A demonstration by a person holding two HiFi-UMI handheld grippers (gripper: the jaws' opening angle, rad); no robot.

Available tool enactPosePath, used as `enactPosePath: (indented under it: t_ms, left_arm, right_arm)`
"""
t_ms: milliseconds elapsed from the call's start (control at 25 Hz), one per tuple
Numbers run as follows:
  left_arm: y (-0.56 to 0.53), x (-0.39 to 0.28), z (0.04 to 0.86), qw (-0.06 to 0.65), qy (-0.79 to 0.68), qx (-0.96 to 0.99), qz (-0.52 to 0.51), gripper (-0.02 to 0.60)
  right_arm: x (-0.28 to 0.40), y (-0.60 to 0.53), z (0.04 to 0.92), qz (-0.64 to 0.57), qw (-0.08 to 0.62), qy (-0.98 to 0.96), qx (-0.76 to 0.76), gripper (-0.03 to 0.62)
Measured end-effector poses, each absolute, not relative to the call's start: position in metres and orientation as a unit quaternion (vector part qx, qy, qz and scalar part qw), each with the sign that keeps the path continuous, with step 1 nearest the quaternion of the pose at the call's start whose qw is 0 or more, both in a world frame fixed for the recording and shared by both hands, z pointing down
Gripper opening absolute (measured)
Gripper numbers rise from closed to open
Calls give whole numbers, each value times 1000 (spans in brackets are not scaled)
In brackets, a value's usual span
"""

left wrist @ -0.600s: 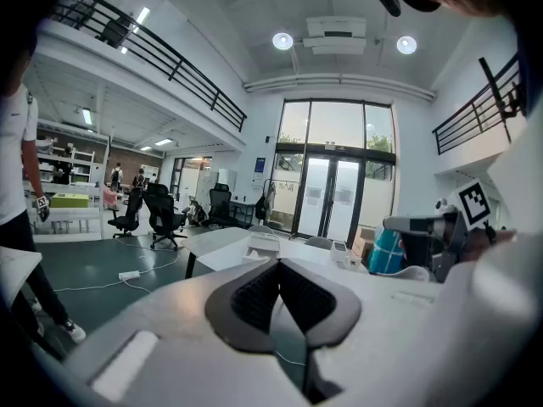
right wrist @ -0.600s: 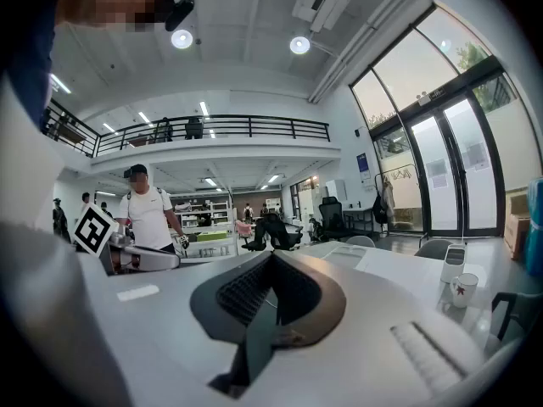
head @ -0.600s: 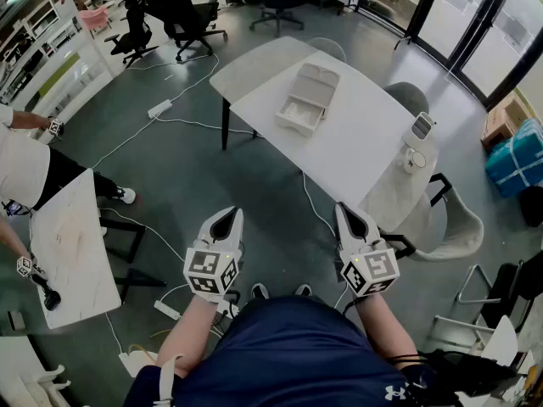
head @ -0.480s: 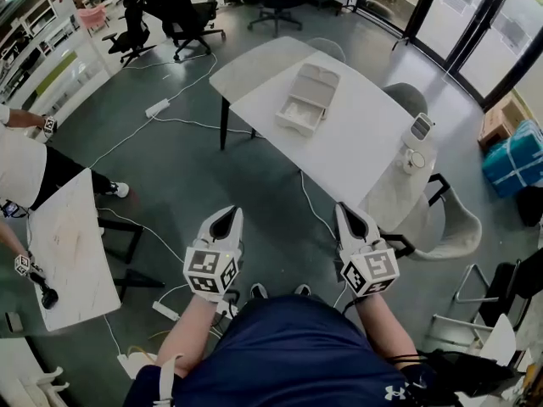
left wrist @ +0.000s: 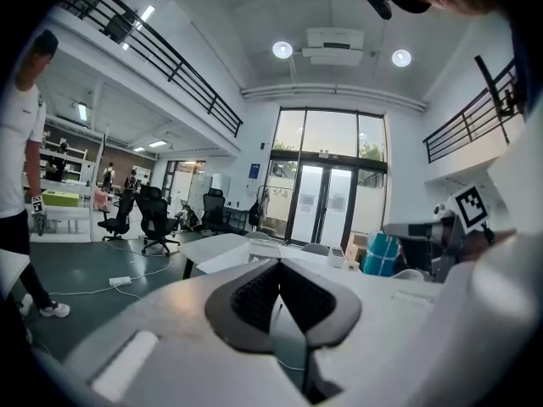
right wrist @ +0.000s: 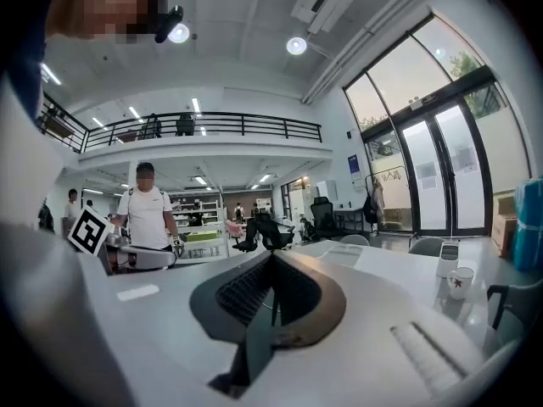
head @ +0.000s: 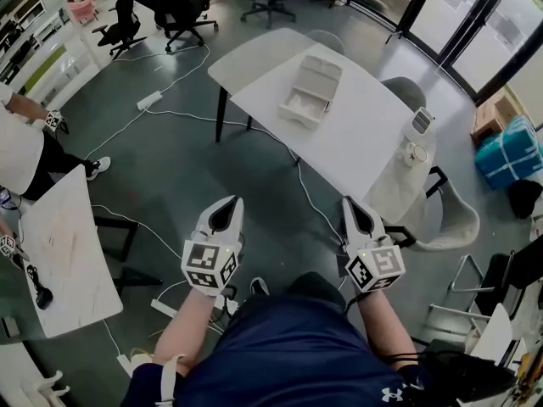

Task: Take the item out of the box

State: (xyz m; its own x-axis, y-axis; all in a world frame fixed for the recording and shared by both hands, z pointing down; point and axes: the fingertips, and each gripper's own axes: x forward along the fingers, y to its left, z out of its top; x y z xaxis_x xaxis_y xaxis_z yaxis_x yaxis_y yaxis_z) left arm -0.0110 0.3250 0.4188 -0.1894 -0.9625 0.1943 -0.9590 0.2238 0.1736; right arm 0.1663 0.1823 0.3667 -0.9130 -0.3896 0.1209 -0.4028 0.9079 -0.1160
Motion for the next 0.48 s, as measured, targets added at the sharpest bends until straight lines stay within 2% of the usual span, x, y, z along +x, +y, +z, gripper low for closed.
enactPosePath:
  t_ms: [480]
  left_arm:
    - [307, -59, 433, 147, -786, 601, -2, 2]
  right_arm:
    - [130, 147, 400, 93, 83, -972, 199, 3]
